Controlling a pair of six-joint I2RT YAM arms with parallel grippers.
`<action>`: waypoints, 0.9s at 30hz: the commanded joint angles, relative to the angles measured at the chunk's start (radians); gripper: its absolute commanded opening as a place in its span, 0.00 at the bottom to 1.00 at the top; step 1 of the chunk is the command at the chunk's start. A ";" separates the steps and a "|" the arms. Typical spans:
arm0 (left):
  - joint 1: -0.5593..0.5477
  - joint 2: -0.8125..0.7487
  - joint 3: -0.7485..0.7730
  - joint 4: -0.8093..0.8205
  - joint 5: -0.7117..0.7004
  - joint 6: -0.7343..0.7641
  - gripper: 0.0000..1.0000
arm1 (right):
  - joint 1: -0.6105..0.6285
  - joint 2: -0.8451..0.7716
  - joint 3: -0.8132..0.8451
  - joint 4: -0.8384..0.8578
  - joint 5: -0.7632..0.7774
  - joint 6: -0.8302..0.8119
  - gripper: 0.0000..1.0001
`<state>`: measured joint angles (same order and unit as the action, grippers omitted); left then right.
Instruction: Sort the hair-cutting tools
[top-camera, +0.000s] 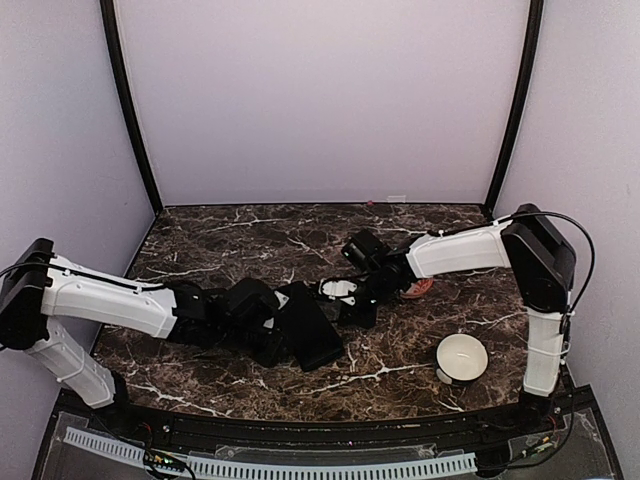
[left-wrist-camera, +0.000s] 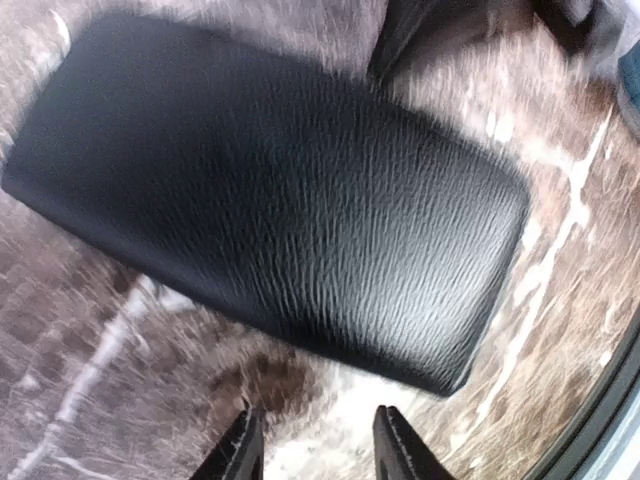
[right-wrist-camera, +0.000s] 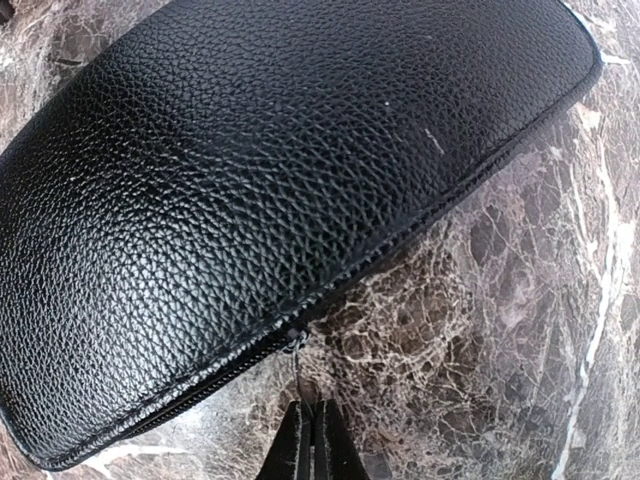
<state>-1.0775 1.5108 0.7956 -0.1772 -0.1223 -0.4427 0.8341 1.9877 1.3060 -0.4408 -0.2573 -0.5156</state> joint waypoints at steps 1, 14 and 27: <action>0.074 -0.015 0.107 -0.073 -0.084 0.073 0.39 | -0.011 0.000 0.004 0.012 0.013 -0.007 0.00; 0.310 0.278 0.394 -0.075 -0.002 0.130 0.72 | -0.012 0.009 0.009 0.013 -0.005 -0.014 0.00; 0.574 0.390 0.462 -0.050 0.568 0.355 0.55 | -0.012 0.030 0.024 0.002 -0.033 -0.018 0.00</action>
<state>-0.5892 1.8488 1.2018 -0.2272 0.1623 -0.1692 0.8310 1.9938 1.3083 -0.4374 -0.2768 -0.5228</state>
